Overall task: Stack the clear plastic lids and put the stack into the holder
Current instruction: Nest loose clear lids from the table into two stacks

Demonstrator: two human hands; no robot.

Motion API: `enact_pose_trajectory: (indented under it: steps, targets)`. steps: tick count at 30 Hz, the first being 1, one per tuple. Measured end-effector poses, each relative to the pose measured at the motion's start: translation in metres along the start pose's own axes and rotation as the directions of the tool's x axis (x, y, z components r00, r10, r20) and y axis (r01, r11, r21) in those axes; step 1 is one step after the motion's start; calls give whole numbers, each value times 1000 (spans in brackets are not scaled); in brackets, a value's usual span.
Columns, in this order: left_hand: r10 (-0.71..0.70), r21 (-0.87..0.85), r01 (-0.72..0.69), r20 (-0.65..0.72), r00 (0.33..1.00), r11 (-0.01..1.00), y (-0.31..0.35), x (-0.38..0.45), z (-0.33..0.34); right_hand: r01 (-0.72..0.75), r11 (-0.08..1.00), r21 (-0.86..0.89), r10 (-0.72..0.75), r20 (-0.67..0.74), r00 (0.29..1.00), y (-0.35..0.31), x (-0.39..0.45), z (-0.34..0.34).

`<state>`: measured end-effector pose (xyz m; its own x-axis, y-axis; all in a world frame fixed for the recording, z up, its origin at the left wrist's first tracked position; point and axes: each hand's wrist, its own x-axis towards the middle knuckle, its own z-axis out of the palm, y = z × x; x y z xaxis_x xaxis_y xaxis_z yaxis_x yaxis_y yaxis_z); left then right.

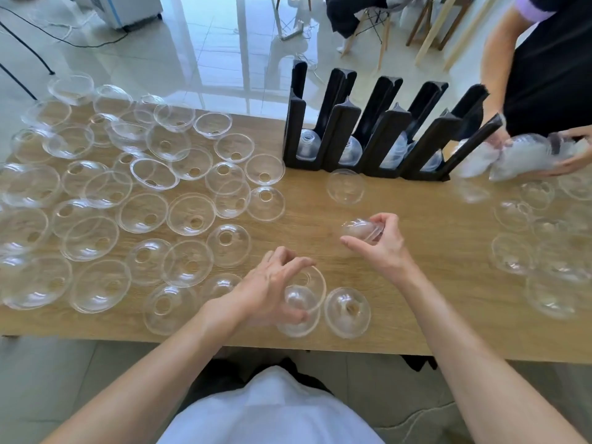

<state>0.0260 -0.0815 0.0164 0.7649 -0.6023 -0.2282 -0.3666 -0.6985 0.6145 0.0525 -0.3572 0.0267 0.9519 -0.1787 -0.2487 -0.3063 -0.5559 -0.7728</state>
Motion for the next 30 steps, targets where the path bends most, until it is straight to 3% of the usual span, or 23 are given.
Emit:
enact_pose_trajectory:
  steps: [7,14,25,30]
  targets:
    - [17,102,-14,-29,999,995,-7,-14,49,-104,987,125,117,-102,988,38,-52,10]
    - [16,57,-13,-53,998,998,-20,-21,69,-33,973,228,52,-78,996,66,-93,29]
    - [-53,9,54,-92,994,998,-26,-17,73,87,991,-102,-89,-18,996,96,-133,60]
    - [-62,80,74,-144,988,994,-26,-15,72,165,957,-237,-172,-8,985,93,-124,59]
